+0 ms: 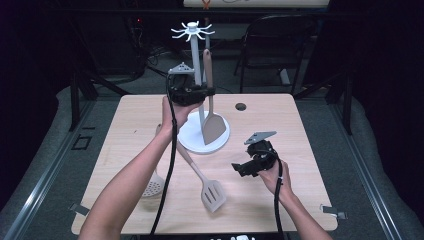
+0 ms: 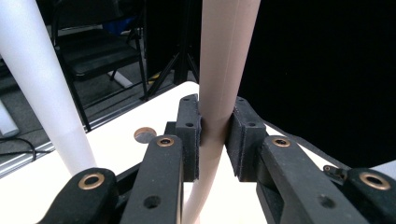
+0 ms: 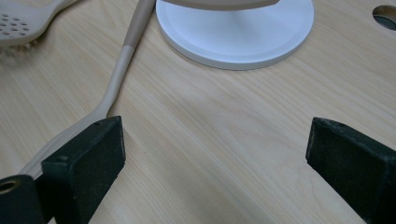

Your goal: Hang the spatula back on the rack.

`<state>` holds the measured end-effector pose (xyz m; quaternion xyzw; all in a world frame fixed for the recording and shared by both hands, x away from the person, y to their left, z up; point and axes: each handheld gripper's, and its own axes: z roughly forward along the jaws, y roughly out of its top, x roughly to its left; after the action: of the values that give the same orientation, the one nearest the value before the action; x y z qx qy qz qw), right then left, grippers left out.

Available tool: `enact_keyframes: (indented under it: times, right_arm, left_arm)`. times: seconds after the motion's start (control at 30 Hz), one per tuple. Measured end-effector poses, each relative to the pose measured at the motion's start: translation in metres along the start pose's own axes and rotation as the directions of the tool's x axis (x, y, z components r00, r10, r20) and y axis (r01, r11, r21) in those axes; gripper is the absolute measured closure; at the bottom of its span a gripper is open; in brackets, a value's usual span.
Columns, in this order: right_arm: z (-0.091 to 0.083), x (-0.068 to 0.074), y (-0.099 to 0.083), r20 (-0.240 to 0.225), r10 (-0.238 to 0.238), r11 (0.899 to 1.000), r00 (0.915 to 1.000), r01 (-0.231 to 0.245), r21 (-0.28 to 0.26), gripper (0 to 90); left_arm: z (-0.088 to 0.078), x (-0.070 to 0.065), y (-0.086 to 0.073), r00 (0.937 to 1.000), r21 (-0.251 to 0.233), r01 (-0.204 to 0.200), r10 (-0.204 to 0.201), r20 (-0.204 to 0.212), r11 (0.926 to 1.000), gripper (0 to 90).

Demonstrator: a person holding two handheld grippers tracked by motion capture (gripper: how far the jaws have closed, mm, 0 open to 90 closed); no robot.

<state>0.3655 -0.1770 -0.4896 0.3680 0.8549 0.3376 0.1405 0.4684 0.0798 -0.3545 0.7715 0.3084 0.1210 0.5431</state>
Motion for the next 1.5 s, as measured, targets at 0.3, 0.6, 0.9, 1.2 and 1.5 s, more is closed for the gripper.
enact_keyframes:
  times: [0.3, 0.6, 0.9, 1.2, 1.5]
  right_arm:
    - [0.000, 0.001, 0.000, -0.004, -0.008, 1.000, 1.0000, 0.008, 0.000, 4.9]
    - [0.001, 0.002, 0.000, -0.010, -0.014, 1.000, 0.9999, 0.014, 0.000, 4.9]
    - [0.001, 0.002, 0.000, -0.012, -0.015, 1.000, 0.9998, 0.015, 0.005, 4.9]
    - [0.002, 0.003, -0.001, -0.013, -0.016, 1.000, 0.9998, 0.016, 0.011, 4.9]
    - [0.002, 0.002, -0.001, -0.014, -0.018, 1.000, 0.9997, 0.018, 0.012, 4.9]
  left_arm:
    - [-0.001, 0.003, 0.017, 0.9999, -0.010, -0.002, 0.002, 0.012, 1.0000, 76.2]
    - [-0.001, 0.006, 0.027, 0.9998, -0.002, 0.001, -0.001, 0.021, 1.0000, 76.2]
    - [-0.001, 0.016, 0.027, 0.9990, -0.011, 0.041, -0.041, 0.019, 0.9991, 76.1]
    - [0.001, 0.023, 0.029, 0.9989, 0.001, 0.046, -0.046, -0.010, 0.9989, 76.1]
    - [0.004, 0.025, 0.026, 0.9951, 0.010, 0.003, -0.002, -0.099, 0.9999, 76.1]
